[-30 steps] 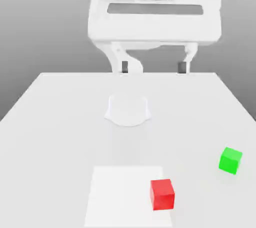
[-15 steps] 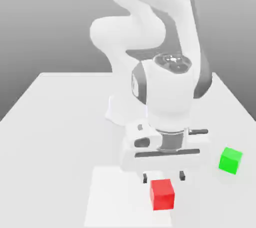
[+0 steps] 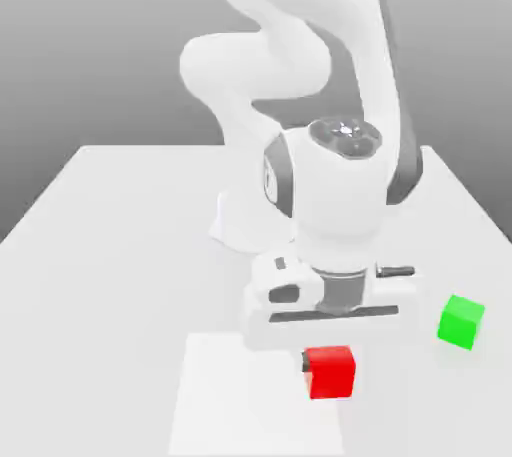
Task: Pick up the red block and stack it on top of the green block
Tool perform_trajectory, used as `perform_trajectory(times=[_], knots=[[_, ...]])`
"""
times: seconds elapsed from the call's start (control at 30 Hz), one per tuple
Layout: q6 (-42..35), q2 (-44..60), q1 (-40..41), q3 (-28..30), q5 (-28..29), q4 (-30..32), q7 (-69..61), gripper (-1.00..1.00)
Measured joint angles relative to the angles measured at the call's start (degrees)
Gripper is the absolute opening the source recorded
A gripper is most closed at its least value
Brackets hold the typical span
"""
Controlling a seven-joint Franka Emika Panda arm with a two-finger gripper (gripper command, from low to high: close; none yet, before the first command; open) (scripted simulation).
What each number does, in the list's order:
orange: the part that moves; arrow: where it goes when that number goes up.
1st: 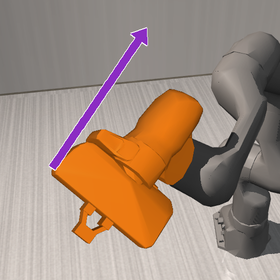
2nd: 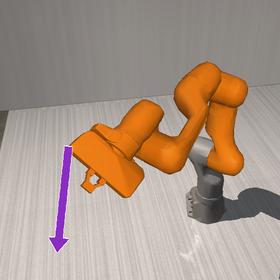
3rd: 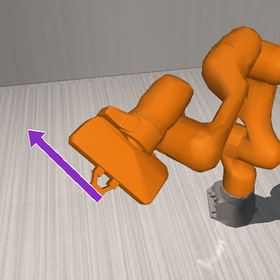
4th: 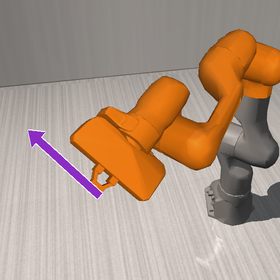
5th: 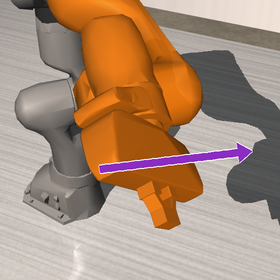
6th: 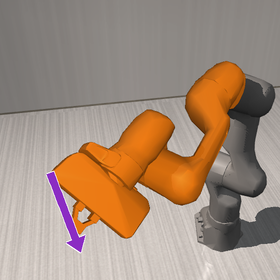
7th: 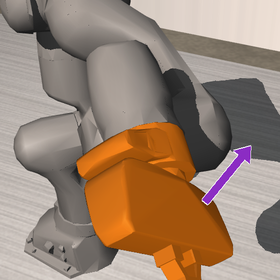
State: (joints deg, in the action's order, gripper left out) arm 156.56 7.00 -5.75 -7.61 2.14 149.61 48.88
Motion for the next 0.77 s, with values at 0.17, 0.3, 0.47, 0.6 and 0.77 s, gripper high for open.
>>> perform_trajectory(times=[0.17, 0.3, 0.47, 0.6, 0.77], knots=[[-2.04, -3.08, -6.2, -6.01, -0.46, 1.05, -11.33, -1.0], [-3.42, -5.29, -12.1, -9.69, -1.43, 1.87, -21.28, -1.0], [-4.89, -7.84, -19.64, -13.7, -2.92, 2.88, -33.69, -1.0], [0.8, -1.59, -21.36, -11.47, 2.69, 2.71, -31.61, -1.0], [4.39, 2.48, -22.55, -9.28, 6.5, 2.48, -28.95, 1.0]])
